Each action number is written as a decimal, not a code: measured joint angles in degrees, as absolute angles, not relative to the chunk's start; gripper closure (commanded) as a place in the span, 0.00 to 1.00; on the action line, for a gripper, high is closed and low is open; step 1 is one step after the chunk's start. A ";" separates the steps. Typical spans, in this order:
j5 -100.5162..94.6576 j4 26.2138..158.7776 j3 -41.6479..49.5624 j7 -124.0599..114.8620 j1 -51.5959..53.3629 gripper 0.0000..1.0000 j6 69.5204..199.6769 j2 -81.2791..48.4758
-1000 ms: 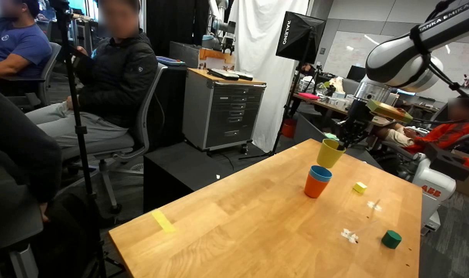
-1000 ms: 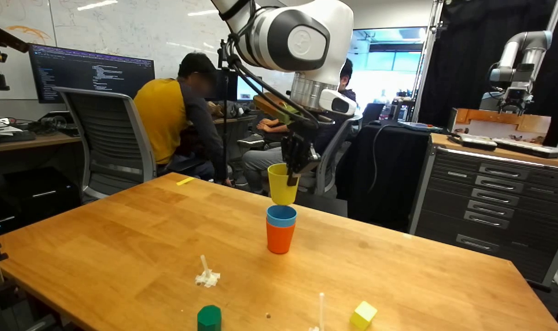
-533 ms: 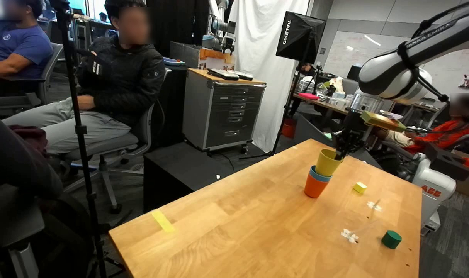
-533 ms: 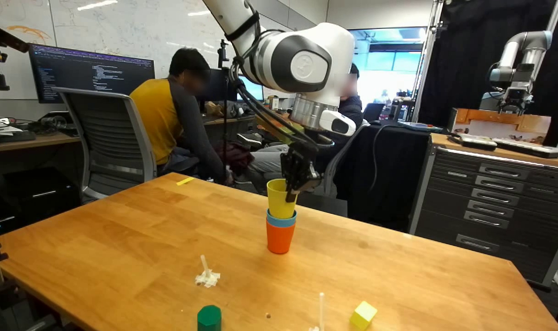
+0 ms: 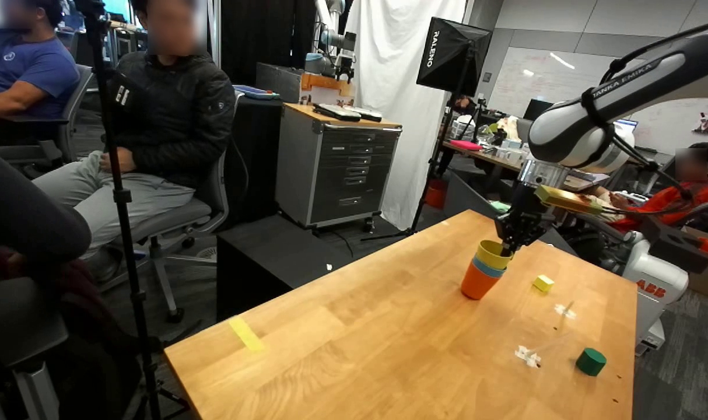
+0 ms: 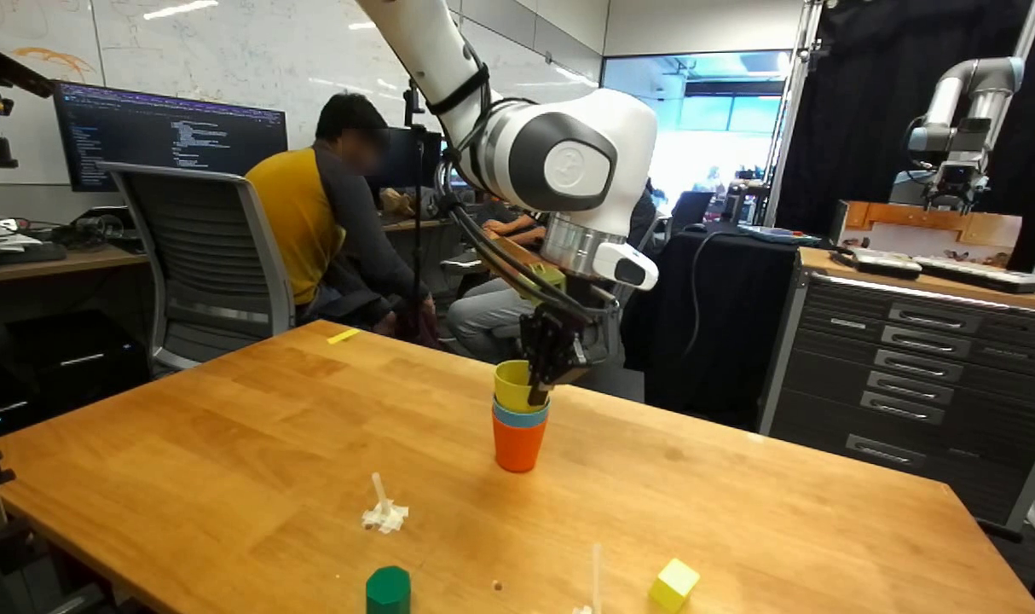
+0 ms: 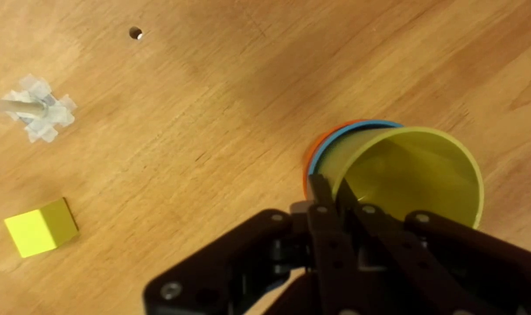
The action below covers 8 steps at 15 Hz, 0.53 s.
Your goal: Stack the cups into the orange cup
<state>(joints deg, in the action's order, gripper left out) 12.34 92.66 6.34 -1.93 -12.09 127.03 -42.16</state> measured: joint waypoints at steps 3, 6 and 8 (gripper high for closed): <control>12.26 91.59 6.41 -1.93 -12.14 0.51 126.71 -43.35; 12.11 90.68 6.44 -1.93 -12.16 0.28 126.41 -43.78; 12.08 90.18 6.44 -1.93 -12.16 0.13 126.39 -43.76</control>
